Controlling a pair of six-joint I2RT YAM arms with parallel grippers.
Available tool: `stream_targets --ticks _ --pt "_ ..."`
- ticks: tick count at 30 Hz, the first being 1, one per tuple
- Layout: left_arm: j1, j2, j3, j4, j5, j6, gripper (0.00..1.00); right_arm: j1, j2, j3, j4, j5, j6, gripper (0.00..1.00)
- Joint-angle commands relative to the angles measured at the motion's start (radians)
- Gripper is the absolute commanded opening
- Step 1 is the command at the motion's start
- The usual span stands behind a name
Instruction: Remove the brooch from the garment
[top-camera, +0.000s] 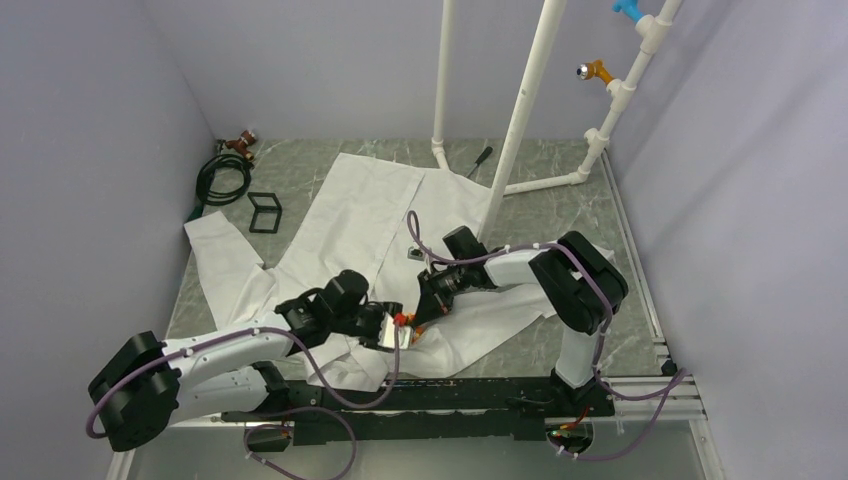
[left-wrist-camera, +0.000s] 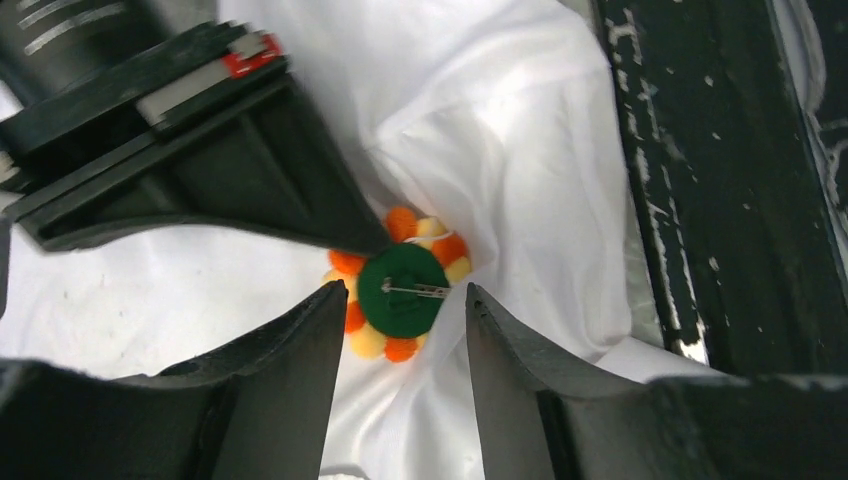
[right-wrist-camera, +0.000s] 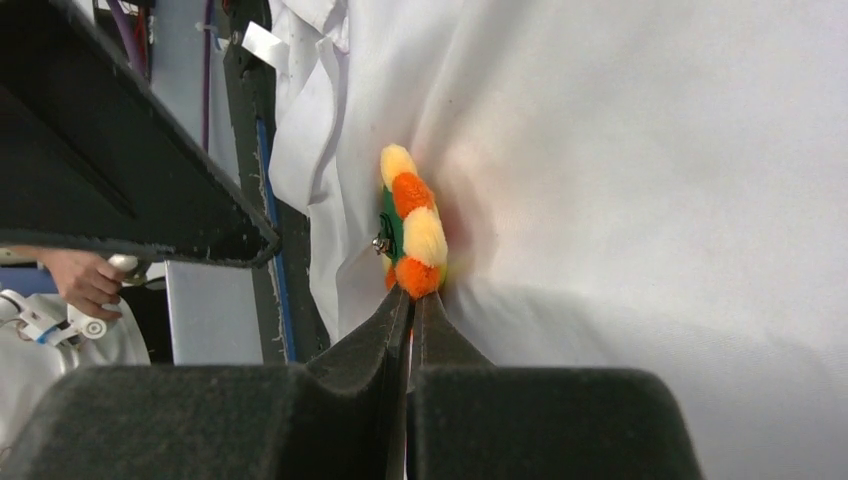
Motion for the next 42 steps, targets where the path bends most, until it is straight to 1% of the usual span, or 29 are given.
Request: stream_targets --ticks 1,3,7,12,15,18,21,23,24,30,33,36,40,41,42 --pt "-0.093 0.001 -0.004 -0.069 -0.057 0.210 0.51 -0.004 0.013 0.043 -0.010 -0.027 -0.019 0.00" --pt "-0.137 0.017 -0.014 -0.058 -0.089 0.223 0.48 -0.004 0.020 0.047 -0.010 -0.026 -0.016 0.00" --pt "-0.176 0.047 -0.021 -0.045 -0.141 0.255 0.41 -0.004 0.033 0.056 -0.010 -0.030 -0.015 0.00" --pt "-0.218 0.076 -0.070 0.015 -0.218 0.330 0.40 -0.004 0.042 0.062 -0.010 -0.040 -0.014 0.00" --pt "-0.236 0.109 -0.075 0.037 -0.256 0.351 0.35 -0.004 0.047 0.064 -0.010 -0.046 -0.014 0.00" --pt "-0.246 0.141 -0.074 0.092 -0.304 0.339 0.26 -0.003 0.050 0.067 -0.010 -0.050 -0.019 0.00" --pt "-0.248 0.158 -0.083 0.157 -0.360 0.309 0.12 -0.002 0.050 0.066 -0.010 -0.050 -0.022 0.00" --pt "-0.250 0.162 -0.101 0.208 -0.398 0.306 0.01 -0.001 0.052 0.066 -0.028 -0.052 -0.023 0.00" --pt "-0.250 0.162 -0.111 0.237 -0.407 0.308 0.00 0.000 0.052 0.066 -0.035 -0.051 -0.024 0.00" --pt "-0.250 0.167 -0.153 0.374 -0.484 0.326 0.00 0.019 0.044 0.078 -0.063 -0.052 -0.051 0.00" --pt "-0.250 0.191 -0.134 0.358 -0.504 0.311 0.00 0.029 0.040 0.078 -0.066 -0.051 -0.061 0.00" --pt "-0.243 0.204 -0.110 0.321 -0.507 0.255 0.00 0.030 0.045 0.088 -0.085 -0.051 -0.069 0.00" --pt "-0.240 0.178 -0.095 0.285 -0.508 0.212 0.00 0.031 0.037 0.087 -0.081 -0.052 -0.069 0.00" --pt "-0.236 0.171 -0.091 0.283 -0.508 0.198 0.05 0.032 0.035 0.087 -0.080 -0.048 -0.068 0.00" --pt "-0.230 0.161 -0.082 0.270 -0.507 0.172 0.14 0.032 0.038 0.089 -0.081 -0.044 -0.068 0.00"
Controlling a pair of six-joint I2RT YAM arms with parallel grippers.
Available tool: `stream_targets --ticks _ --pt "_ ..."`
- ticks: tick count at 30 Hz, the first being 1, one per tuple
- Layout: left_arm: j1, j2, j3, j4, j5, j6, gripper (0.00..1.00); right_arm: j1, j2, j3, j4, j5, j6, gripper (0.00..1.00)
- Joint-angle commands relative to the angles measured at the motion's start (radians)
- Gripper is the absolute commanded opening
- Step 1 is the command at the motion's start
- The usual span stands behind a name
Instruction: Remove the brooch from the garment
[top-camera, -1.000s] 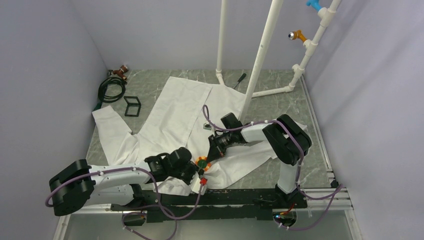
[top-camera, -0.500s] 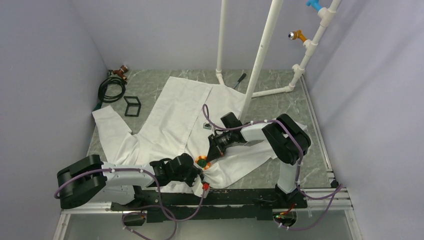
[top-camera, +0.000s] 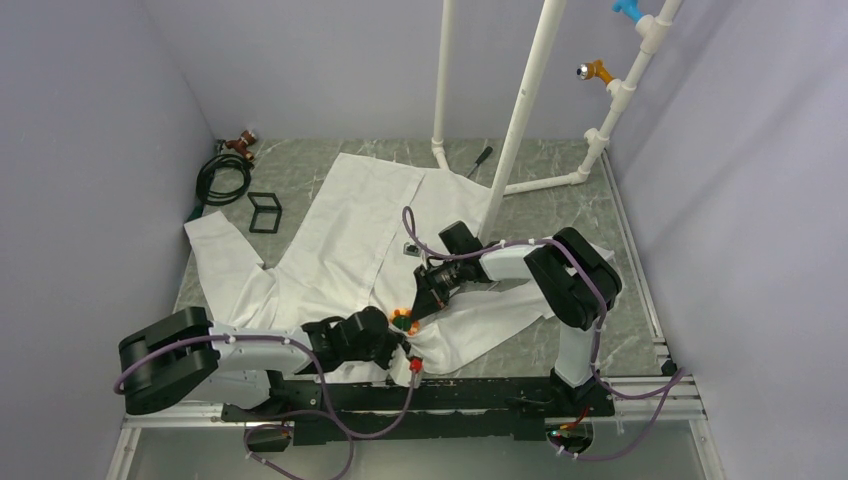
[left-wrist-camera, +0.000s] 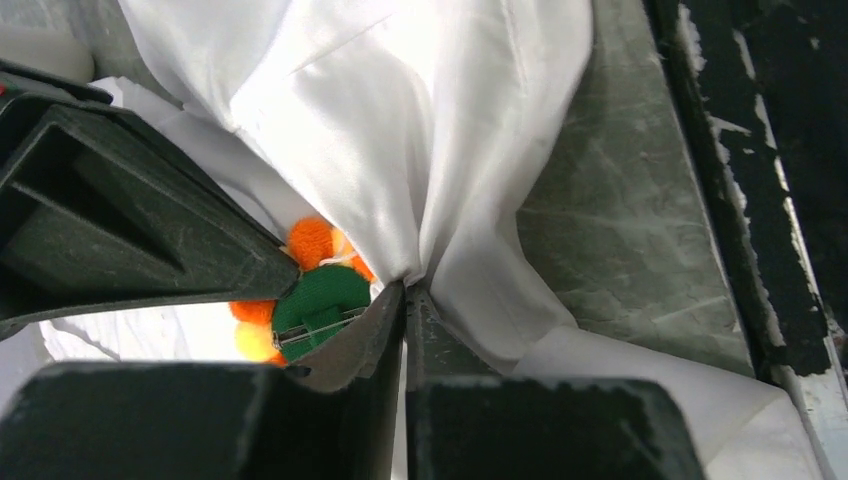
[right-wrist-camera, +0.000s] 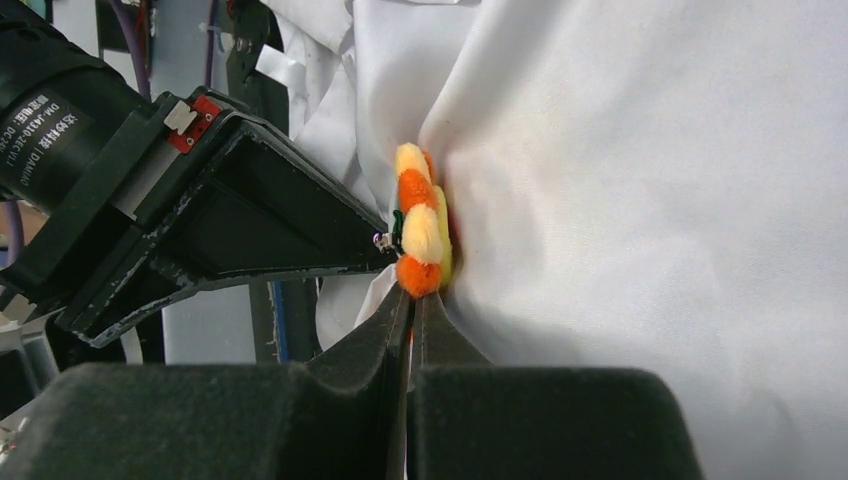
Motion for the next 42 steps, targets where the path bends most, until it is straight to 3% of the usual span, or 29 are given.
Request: stream_targets --ticks 1,2,4,6,7,12,19,25,29,39,42 --pt "0.040 -0.045 0.067 -0.026 -0.068 -0.100 0.26 0.031 -0.001 0.020 -0.036 -0.016 -0.025 0.00" --pt "0.064 -0.087 0.084 -0.072 0.002 -0.128 0.42 0.030 0.006 0.022 -0.041 -0.013 -0.025 0.00" --pt "0.135 -0.189 0.104 -0.150 0.189 -0.186 0.64 0.025 0.018 0.023 -0.042 -0.015 -0.025 0.00" --pt "0.229 -0.278 0.136 -0.223 0.357 -0.273 0.76 0.023 0.018 0.022 -0.046 -0.008 -0.058 0.00" --pt "0.261 -0.296 0.155 -0.250 0.400 -0.326 0.77 0.022 0.016 0.019 -0.046 -0.003 -0.061 0.00" --pt "0.516 -0.225 0.265 -0.352 0.686 -0.625 0.71 0.021 0.014 0.018 -0.037 -0.004 -0.060 0.00" --pt "0.763 -0.003 0.299 -0.136 0.940 -1.061 0.61 0.022 -0.013 -0.006 0.013 0.006 -0.036 0.00" --pt "0.772 0.141 0.257 -0.049 0.944 -1.134 0.52 0.022 -0.024 -0.010 0.028 0.014 -0.011 0.00" --pt "0.774 0.258 0.251 -0.053 0.933 -1.106 0.40 0.022 -0.033 -0.021 0.052 0.011 -0.010 0.00" --pt "0.771 0.349 0.258 -0.012 0.986 -1.090 0.33 0.020 -0.050 -0.025 0.050 0.015 -0.022 0.00" --pt "0.764 0.392 0.283 -0.044 0.989 -1.088 0.39 0.016 -0.052 -0.023 0.052 0.016 -0.022 0.00"
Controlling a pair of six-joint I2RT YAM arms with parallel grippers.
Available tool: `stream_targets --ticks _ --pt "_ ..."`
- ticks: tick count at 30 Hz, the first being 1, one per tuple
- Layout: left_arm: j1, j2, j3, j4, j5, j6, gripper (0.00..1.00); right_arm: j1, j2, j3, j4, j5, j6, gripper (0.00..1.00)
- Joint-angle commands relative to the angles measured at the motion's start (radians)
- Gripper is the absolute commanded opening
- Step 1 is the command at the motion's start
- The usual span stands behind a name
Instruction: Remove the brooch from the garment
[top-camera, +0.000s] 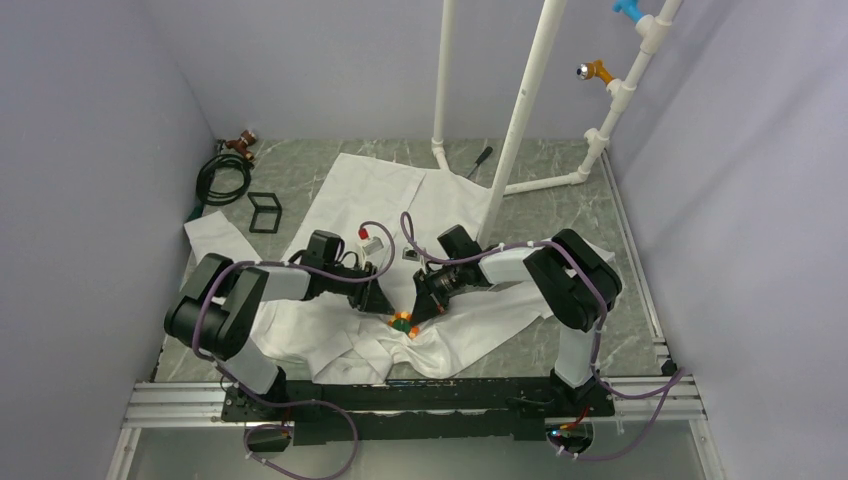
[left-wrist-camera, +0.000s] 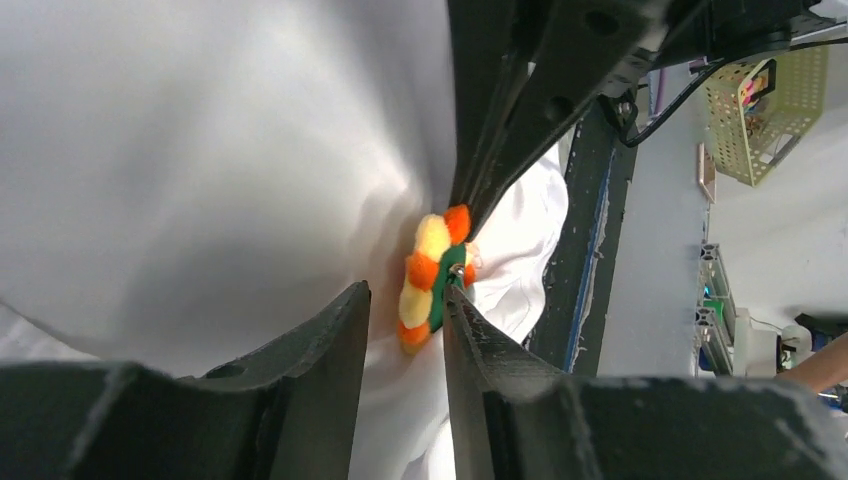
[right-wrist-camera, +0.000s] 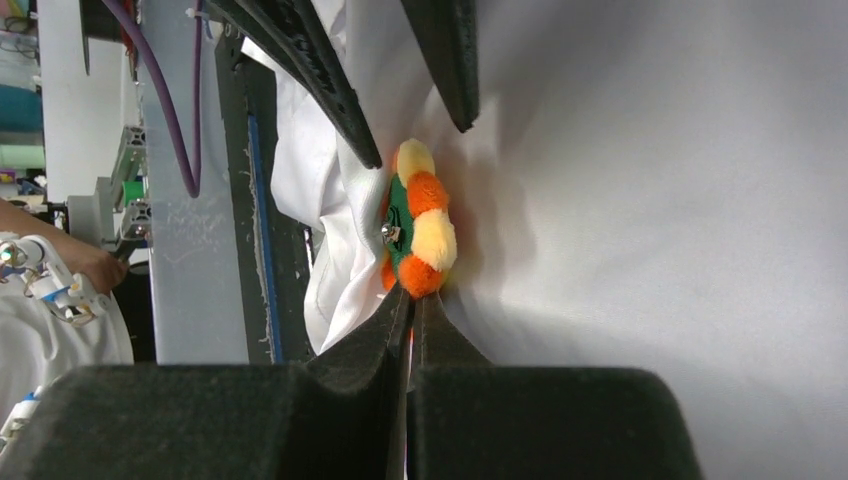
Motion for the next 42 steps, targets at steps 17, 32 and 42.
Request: stream_targets --ticks 17,32,42 --pt "-0.066 0.013 -0.055 0.116 0.096 -0.093 0.38 -0.014 -0.052 -0.013 0.059 -0.009 -0.004 0.00" --pt "-0.082 0.055 -0.052 0.162 0.083 -0.111 0.42 -0.014 -0.051 -0.018 0.089 -0.023 0.028 0.00" --pt "-0.097 0.083 -0.039 0.163 0.070 -0.109 0.40 -0.014 -0.054 -0.030 0.112 -0.031 0.045 0.00"
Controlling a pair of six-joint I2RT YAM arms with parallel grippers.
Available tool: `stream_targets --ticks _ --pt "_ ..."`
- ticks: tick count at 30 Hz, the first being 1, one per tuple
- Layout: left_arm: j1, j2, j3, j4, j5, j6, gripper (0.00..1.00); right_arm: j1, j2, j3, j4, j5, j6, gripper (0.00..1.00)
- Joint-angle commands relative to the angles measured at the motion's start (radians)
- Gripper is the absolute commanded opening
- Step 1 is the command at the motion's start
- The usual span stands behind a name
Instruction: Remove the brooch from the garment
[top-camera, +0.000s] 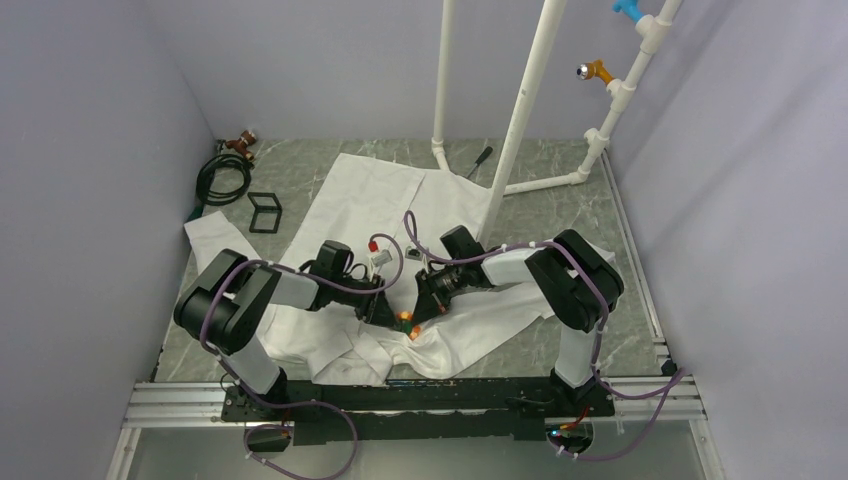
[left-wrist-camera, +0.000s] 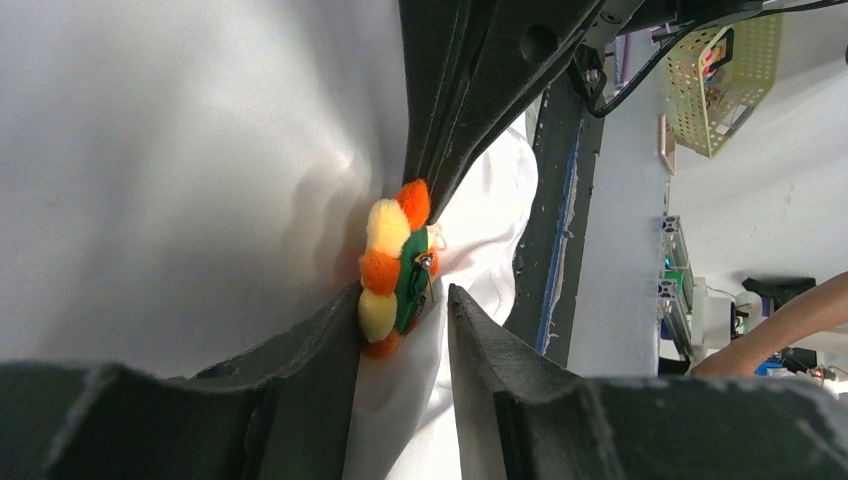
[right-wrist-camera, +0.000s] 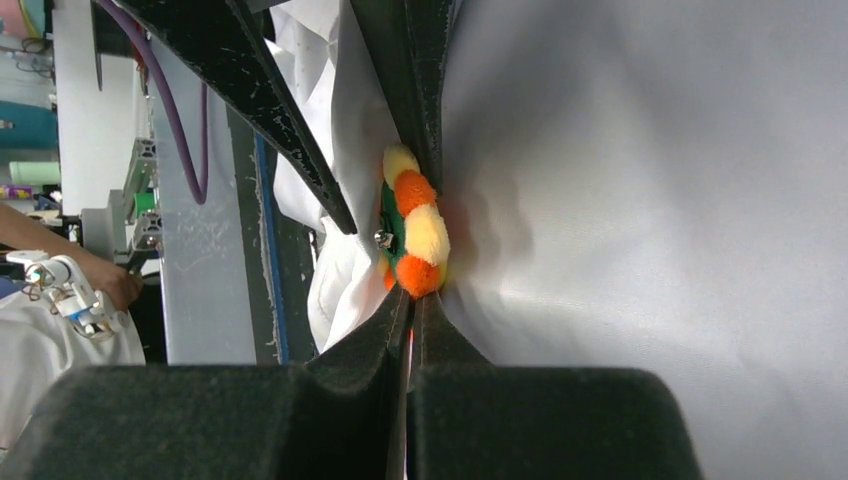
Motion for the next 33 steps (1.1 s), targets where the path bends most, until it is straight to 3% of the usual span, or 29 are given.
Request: stream_targets --ticks 1,5,9,12,14,19,33 --pt "-0.015 0.023 0.016 0.040 0.028 -0.010 0.39 -0.001 -0.043 -0.006 0.078 -0.027 0.006 0.00" --pt "-0.016 0.037 0.016 0.057 0.030 -0.021 0.35 -0.001 -0.045 -0.008 0.089 -0.031 0.018 0.00" --pt "-0.016 0.045 0.010 0.097 0.036 -0.039 0.24 -0.001 -0.047 -0.013 0.100 -0.030 0.030 0.03" --pt "-0.013 0.041 0.010 0.093 0.051 -0.040 0.08 -0.002 -0.048 -0.018 0.102 -0.035 0.038 0.13" --pt "-0.004 0.021 -0.001 0.097 0.051 -0.044 0.00 -0.003 -0.048 -0.023 0.103 -0.037 0.039 0.26" --pt "0.037 0.005 -0.020 0.121 0.042 -0.077 0.00 -0.002 -0.036 -0.036 0.125 -0.047 0.063 0.40" --pt "0.046 0.017 -0.024 0.159 0.058 -0.095 0.00 0.000 0.045 -0.020 0.248 -0.077 0.159 0.34"
